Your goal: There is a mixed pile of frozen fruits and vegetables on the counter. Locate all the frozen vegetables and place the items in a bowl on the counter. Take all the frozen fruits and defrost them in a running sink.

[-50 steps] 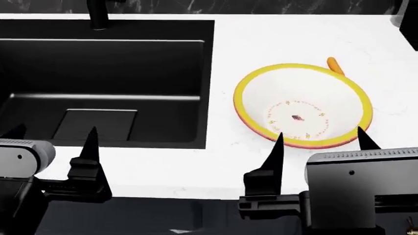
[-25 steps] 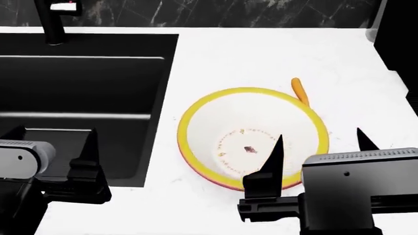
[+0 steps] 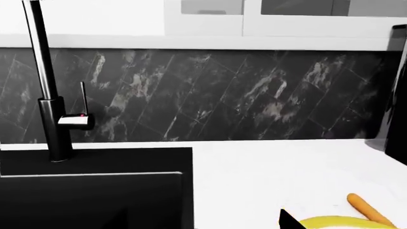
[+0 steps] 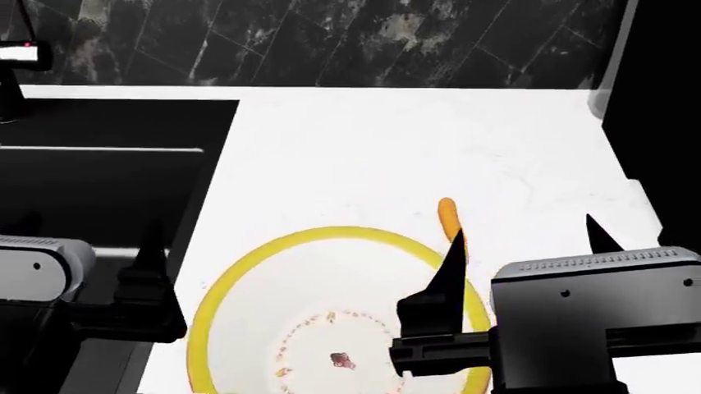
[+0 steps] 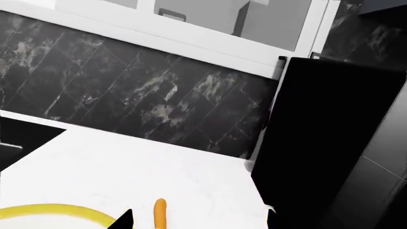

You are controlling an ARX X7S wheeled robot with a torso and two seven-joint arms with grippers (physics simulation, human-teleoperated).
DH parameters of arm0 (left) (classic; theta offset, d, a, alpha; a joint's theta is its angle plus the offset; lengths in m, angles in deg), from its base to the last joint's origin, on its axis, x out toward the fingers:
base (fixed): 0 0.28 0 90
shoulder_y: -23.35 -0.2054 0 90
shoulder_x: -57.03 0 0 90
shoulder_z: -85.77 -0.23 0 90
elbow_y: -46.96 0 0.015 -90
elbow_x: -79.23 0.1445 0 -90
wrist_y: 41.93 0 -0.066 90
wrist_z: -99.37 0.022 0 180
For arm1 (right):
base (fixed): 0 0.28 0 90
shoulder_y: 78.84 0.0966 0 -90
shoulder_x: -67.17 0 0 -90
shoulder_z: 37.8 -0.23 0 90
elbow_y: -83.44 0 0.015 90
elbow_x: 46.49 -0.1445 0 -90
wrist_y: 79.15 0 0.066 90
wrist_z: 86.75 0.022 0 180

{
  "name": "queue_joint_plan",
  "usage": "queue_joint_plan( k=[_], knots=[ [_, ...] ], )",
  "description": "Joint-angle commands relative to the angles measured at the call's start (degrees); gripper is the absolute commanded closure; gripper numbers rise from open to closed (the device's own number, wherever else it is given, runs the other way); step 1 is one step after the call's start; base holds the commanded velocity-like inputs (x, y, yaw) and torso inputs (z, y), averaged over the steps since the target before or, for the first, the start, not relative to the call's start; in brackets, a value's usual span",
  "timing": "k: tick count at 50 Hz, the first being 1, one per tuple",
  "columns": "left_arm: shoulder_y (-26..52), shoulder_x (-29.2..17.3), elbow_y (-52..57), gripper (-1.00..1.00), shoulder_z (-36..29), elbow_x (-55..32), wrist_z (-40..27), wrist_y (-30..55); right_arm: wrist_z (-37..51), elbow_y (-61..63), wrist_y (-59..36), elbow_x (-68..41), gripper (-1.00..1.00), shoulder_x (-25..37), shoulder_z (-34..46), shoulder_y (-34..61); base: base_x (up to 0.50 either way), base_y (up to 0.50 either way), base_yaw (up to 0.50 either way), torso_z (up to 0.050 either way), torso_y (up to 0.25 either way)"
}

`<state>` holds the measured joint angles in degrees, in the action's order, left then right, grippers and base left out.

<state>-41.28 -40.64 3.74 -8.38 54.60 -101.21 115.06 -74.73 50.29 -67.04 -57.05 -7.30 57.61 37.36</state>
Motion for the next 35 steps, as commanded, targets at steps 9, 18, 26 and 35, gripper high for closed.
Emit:
queue_joint_plan(
  k=[9,18,26,35],
  knots=[
    [-0.60,-0.07,-0.74,-1.00,1.43,-0.30,0.73,-2.53,0.22,-3.03,2.02,0.61,-1.00,-1.78,3.23,0.01,0.40,-0.08,0.00,0.000,0.001],
    [-0.28,-0.33,-1.13,-1.00,2.14,-0.88,0.34,-2.53,-0.71,-7.51,3.16,-0.68,-1.00,-4.07,1.73,2.86,0.35,-0.01,0.00,0.000,0.000],
    [-0.23,-1.54,0.45,-1.00,2.92,-1.32,-0.31,-1.38,-1.88,-9.28,-12.08,-6.32,-1.00,-3.52,-3.14,15.67,0.00,0.00,0.00,0.000,0.001],
    [-0.12,-1.53,0.81,-1.00,3.80,-2.49,-0.46,-0.74,37.54,-38.35,-11.80,-66.79,-1.00,9.05,2.76,36.35,0.00,0.00,0.00,0.000,0.000]
  ],
)
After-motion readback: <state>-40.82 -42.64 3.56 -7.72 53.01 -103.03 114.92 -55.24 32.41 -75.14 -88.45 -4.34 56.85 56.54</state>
